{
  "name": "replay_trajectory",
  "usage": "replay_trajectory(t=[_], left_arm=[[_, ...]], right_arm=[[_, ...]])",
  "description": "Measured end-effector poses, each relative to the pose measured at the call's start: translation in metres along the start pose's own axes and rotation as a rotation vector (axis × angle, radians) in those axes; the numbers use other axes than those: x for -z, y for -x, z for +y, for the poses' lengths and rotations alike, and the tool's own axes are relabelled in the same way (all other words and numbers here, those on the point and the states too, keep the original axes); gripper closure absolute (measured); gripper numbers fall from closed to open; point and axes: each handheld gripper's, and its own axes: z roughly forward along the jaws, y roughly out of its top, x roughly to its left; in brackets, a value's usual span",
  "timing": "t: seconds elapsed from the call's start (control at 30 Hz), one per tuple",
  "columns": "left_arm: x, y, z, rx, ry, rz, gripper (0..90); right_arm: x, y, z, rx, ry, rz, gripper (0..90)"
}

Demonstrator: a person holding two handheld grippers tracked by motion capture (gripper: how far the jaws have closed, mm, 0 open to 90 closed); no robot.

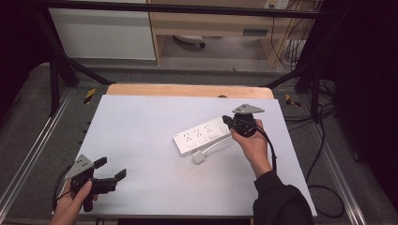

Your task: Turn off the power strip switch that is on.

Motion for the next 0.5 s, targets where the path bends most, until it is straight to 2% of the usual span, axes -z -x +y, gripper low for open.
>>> replay_trajectory(t=[0.5], left_arm=[[0.0002,0.0002,0.0,-0.002,0.002,-0.003,6.1]], right_arm=[[-0.0081,-0.0034,-0.0068,-0.005,-0.022,0.005,90.0]])
